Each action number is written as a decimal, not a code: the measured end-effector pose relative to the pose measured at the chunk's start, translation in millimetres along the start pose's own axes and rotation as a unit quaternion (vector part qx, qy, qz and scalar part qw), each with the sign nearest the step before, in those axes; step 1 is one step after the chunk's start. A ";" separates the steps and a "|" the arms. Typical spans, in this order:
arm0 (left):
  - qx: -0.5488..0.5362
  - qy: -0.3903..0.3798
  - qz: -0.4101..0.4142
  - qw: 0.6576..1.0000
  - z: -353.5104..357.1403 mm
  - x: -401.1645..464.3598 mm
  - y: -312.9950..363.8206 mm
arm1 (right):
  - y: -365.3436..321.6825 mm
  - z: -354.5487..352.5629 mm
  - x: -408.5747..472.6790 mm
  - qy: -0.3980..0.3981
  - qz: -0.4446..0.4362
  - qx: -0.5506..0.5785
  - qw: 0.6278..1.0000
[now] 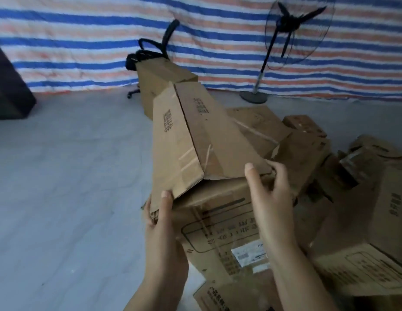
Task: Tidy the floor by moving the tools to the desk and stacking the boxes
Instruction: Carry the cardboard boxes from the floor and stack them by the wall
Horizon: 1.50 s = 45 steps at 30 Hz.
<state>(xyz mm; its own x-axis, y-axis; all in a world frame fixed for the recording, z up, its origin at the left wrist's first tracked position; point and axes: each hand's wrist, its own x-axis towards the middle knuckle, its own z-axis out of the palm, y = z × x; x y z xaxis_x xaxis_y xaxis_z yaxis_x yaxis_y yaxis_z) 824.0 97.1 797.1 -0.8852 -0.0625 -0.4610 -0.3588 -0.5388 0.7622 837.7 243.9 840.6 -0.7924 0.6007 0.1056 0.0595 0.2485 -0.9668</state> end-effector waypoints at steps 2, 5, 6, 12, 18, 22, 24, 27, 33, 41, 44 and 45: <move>-0.035 0.029 0.044 0.998 -29.7 -15.2 18.1 | -10.4 20.7 -27.4 -0.036 -0.022 0.021 0.999; -0.069 0.076 0.085 0.991 -76.0 -34.2 46.4 | -23.4 56.4 -63.9 -0.090 -0.053 0.030 0.994; -0.078 0.092 0.101 0.988 -91.9 -39.5 55.4 | -29.6 69.5 -75.6 -0.109 -0.059 0.039 0.991; -0.115 0.206 0.191 0.953 -190.1 -75.2 109.8 | -62.8 159.0 -151.9 -0.229 -0.071 0.081 0.967; -0.135 0.274 0.252 0.918 -321.0 -111.7 163.2 | -70.9 259.6 -267.0 -0.297 -0.087 0.102 0.946; -0.130 0.313 0.284 0.897 -413.7 -131.9 202.3 | -82.4 329.6 -345.0 -0.345 -0.094 0.100 0.928; -0.128 0.340 0.295 0.884 -455.3 -139.9 219.2 | -93.3 363.7 -378.7 -0.372 -0.093 0.104 0.918; -0.139 0.381 0.306 0.862 -512.6 -151.1 241.6 | -108.1 411.9 -424.7 -0.412 -0.107 0.106 0.899; -0.166 0.456 0.313 0.816 -610.7 -162.2 276.8 | -134.3 504.4 -503.8 -0.496 -0.141 0.102 0.851; -0.260 0.512 0.326 0.751 -730.6 -133.4 341.0 | -153.0 648.9 -584.2 -0.574 -0.150 0.085 0.800; -0.277 0.530 0.326 0.732 -787.0 -108.0 379.4 | -163.9 722.5 -612.6 -0.593 -0.156 0.082 0.786; -0.284 0.536 0.326 0.725 -805.6 -99.3 395.1 | -169.8 748.6 -622.1 -0.600 -0.160 0.080 0.780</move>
<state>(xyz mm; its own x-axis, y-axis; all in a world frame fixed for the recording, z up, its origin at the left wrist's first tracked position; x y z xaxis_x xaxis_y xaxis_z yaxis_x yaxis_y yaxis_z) 1008.6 -786.4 777.7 0.0375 -0.9126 -0.4070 0.4826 -0.3401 0.8071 866.1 -740.8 764.8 -0.7550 -0.6391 0.1468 -0.2578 0.0835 -0.9626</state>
